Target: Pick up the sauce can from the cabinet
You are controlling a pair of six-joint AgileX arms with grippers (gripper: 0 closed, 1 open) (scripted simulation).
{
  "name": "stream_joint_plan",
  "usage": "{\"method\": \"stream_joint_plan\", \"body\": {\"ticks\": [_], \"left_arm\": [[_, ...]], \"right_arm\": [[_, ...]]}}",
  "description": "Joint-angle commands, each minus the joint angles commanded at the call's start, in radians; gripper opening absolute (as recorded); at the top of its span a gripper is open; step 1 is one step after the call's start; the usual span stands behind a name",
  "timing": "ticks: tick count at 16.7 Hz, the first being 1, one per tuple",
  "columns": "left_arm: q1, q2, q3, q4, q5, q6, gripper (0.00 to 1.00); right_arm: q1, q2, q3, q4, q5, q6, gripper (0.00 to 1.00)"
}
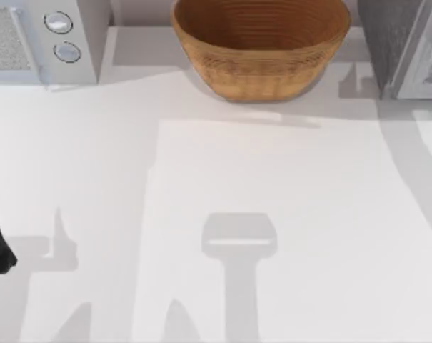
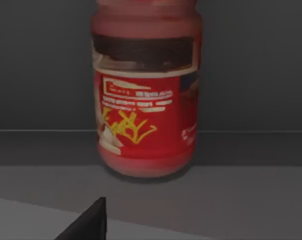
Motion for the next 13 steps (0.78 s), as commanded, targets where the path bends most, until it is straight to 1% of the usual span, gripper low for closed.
{"method": "stream_joint_plan", "body": {"ticks": [2, 9, 13], "left_arm": [[0.0, 0.0, 0.0, 0.0, 0.0, 0.0, 1.0], [0.0, 0.0, 0.0, 0.0, 0.0, 0.0, 1.0], [0.0, 0.0, 0.0, 0.0, 0.0, 0.0, 1.0]], "right_arm": [[0.005, 0.032, 0.043, -0.01, 0.005, 0.001, 1.0], [0.003, 0.05, 0.063, -0.008, 0.009, 0.003, 1.0], [0.018, 0.196, 0.194, -0.001, 0.037, 0.007, 1.0]]}}
